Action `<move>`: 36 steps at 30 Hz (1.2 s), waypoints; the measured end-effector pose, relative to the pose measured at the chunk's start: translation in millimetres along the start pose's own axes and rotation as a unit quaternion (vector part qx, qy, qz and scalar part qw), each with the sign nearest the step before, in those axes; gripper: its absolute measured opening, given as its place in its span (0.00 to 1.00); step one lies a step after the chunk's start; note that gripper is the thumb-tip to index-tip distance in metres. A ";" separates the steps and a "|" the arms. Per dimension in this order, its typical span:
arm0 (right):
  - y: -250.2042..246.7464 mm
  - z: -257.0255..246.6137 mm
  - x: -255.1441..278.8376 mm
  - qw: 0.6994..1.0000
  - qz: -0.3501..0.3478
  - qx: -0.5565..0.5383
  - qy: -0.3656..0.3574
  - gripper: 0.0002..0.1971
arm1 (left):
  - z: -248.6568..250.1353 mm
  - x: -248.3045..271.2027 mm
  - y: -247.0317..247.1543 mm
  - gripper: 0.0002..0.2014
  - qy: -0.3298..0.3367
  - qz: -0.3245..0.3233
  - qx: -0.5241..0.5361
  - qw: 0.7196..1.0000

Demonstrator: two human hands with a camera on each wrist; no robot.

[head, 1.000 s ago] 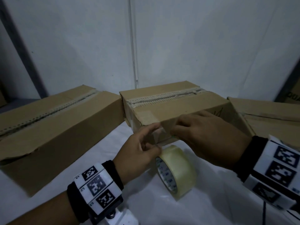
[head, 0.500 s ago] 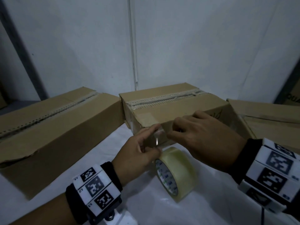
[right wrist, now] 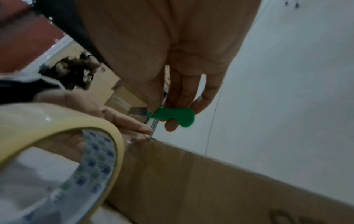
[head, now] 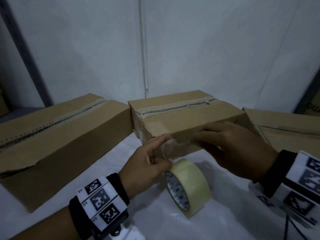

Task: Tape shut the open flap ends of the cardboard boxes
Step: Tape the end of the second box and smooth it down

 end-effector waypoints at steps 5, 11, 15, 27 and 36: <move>12.4 -17.9 -10.0 0.999 -0.041 -0.021 -0.028 0.09 | 2.5 -0.3 0.0 0.31 -0.001 0.008 0.009 1.000; 19.2 -25.6 -11.0 0.995 -0.062 0.049 -0.057 0.11 | 1.9 -0.3 -0.3 0.32 -0.006 0.004 0.029 1.000; 27.2 -19.4 -2.6 0.985 -0.098 0.121 -0.069 0.13 | -1.2 -1.1 -0.7 0.33 -0.002 0.003 0.034 0.999; 13.5 35.9 81.9 0.926 -0.281 0.046 0.247 0.14 | -7.7 -5.3 -2.1 0.34 0.005 -0.003 0.033 0.999; 29.4 73.7 136.1 0.869 -0.341 0.097 0.346 0.09 | -13.8 -6.0 -1.8 0.33 0.003 -0.004 0.050 0.999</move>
Point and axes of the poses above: each hand's wrist, its own x-axis away from the middle knuckle, its own y-axis out of the palm, z = x × y, the point moved 6 cm from there along -x, towards the middle knuckle, and after that the axes turned 3 degrees about -y, right-handed, at the moved point
